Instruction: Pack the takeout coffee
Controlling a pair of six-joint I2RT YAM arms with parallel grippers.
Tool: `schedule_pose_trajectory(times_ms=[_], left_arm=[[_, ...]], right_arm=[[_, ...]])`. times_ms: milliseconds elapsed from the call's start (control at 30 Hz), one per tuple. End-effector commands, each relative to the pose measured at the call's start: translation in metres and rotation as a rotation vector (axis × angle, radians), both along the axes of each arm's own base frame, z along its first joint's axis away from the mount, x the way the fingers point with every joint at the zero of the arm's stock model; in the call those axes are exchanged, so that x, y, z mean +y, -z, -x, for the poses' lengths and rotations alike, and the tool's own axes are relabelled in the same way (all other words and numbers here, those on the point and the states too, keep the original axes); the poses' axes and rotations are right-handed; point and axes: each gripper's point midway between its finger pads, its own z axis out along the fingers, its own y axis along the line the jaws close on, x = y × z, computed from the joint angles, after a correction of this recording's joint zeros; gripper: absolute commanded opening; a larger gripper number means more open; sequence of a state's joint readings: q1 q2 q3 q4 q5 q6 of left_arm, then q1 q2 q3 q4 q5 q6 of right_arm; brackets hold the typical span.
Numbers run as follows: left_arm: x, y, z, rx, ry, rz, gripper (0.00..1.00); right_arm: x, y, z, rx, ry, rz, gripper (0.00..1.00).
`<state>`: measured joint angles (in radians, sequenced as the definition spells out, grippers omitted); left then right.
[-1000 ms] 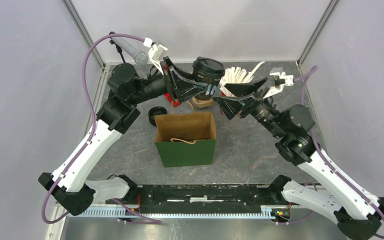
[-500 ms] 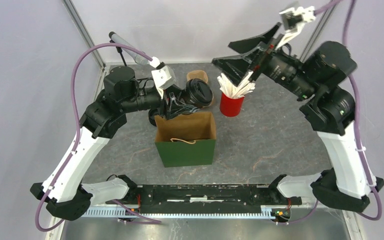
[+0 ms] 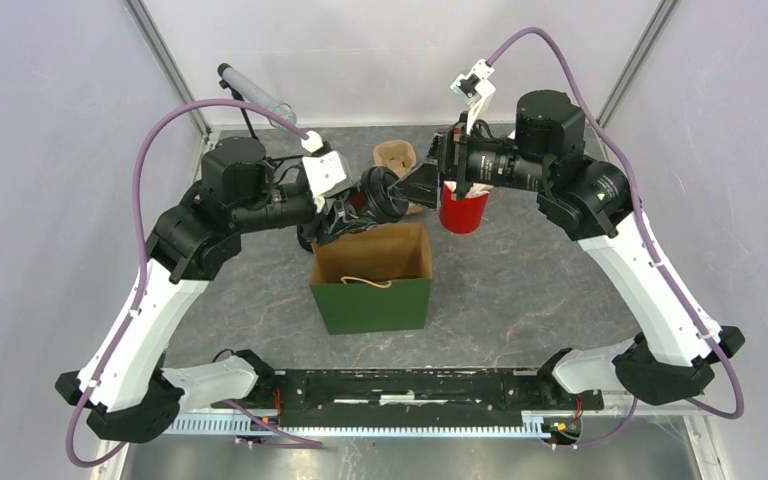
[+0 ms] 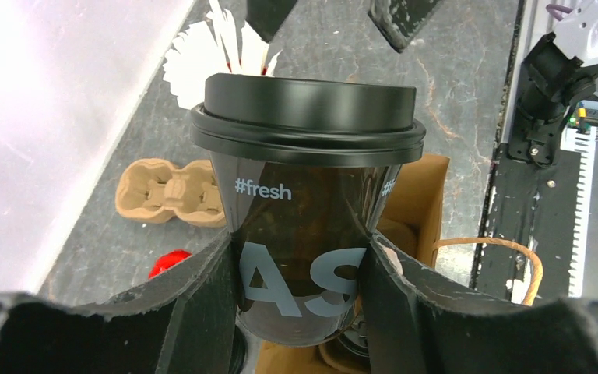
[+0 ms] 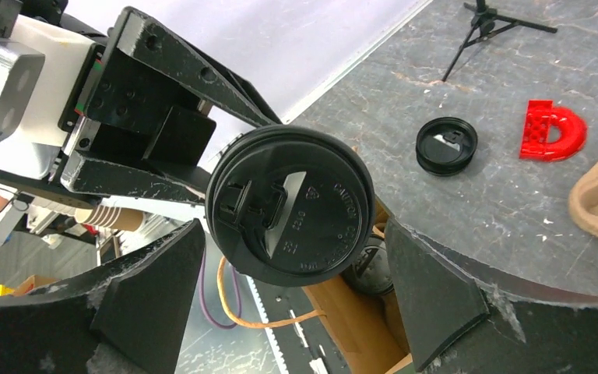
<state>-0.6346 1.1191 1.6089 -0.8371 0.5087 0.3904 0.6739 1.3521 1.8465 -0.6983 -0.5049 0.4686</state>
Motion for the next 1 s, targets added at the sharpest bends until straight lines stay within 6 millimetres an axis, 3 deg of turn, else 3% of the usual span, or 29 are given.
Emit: schedule_pose_trajectory(times_ms=[0, 300, 800, 967], left_arm=[[0.01, -0.013, -0.001, -0.104, -0.005, -0.044, 0.59], [0.012, -0.004, -0.004, -0.096, -0.008, -0.085, 0.58], [0.012, 0.001, -0.007, -0.094, -0.007, -0.108, 0.56], [0.013, 0.001, -0.006, -0.1, -0.005, -0.116, 0.55]], right_arm=[[0.001, -0.005, 0.013, 0.007, -0.056, -0.028, 0.92], [0.007, -0.004, 0.015, 0.027, -0.083, -0.055, 0.98], [0.025, 0.036, 0.01, 0.085, -0.092, 0.07, 0.98], [0.027, 0.039, 0.009, 0.086, -0.098, 0.074, 0.98]])
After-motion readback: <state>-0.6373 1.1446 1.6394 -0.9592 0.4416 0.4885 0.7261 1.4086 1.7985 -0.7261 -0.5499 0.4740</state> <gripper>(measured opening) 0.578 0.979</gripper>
